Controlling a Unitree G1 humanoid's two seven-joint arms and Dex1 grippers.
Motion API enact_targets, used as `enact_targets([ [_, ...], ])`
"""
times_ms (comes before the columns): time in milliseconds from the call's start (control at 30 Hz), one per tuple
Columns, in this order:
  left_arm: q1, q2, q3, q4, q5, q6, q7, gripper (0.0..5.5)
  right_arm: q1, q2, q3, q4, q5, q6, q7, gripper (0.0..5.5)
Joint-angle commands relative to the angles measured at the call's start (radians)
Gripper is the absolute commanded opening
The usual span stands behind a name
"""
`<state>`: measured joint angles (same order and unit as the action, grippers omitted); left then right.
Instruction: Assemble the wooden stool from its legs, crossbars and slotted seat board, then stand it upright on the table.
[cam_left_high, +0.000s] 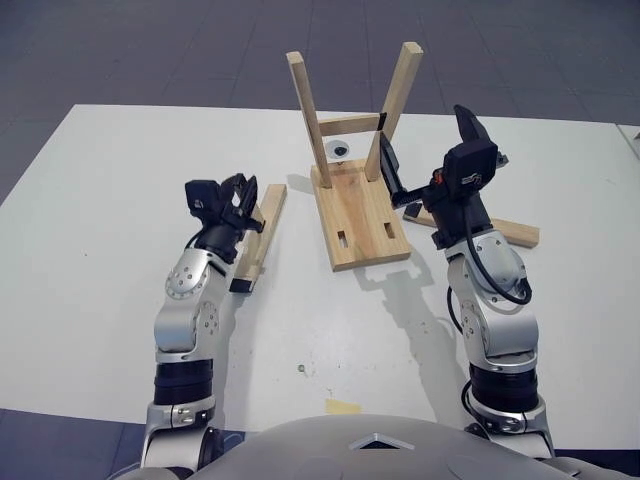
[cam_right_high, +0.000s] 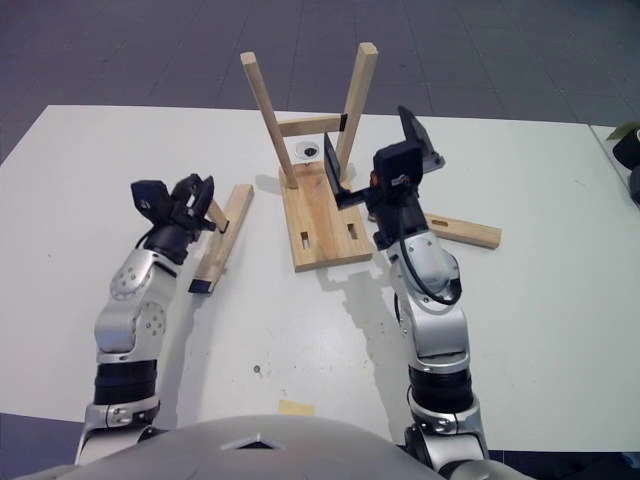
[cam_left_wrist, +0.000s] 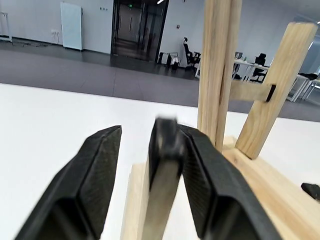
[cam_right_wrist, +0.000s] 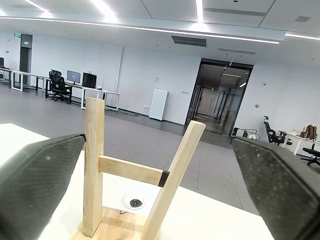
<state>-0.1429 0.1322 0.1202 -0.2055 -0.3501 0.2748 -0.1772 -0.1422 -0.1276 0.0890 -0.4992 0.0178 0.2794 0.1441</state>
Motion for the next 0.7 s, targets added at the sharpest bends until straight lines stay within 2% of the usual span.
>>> enact_targets([
  [33,-0.137,0.036,0.049,-0.059,-0.04,0.052,0.02,2.84,-0.007,0.002,-0.001,0.001,-0.001,0.014,-0.002,5.4],
  [400,-0.479,0.126,0.124,-0.089,-0.131,0.172,0.044,4.63,-0.02,0.01,-0.007,-0.001,0.01,0.022,-0.004,5.4],
  [567,-0.334,0.12,0.02,0.026,-0.093,0.176,-0.061,5.37,-0.006,0.012,0.001,-0.002,0.009,0.024,-0.004,5.4],
  [700,-0.158,0.09,-0.077,0.279,-0.024,0.105,-0.164,5.37,0.053,0.017,0.003,0.029,0.01,0.009,-0.005,5.4],
])
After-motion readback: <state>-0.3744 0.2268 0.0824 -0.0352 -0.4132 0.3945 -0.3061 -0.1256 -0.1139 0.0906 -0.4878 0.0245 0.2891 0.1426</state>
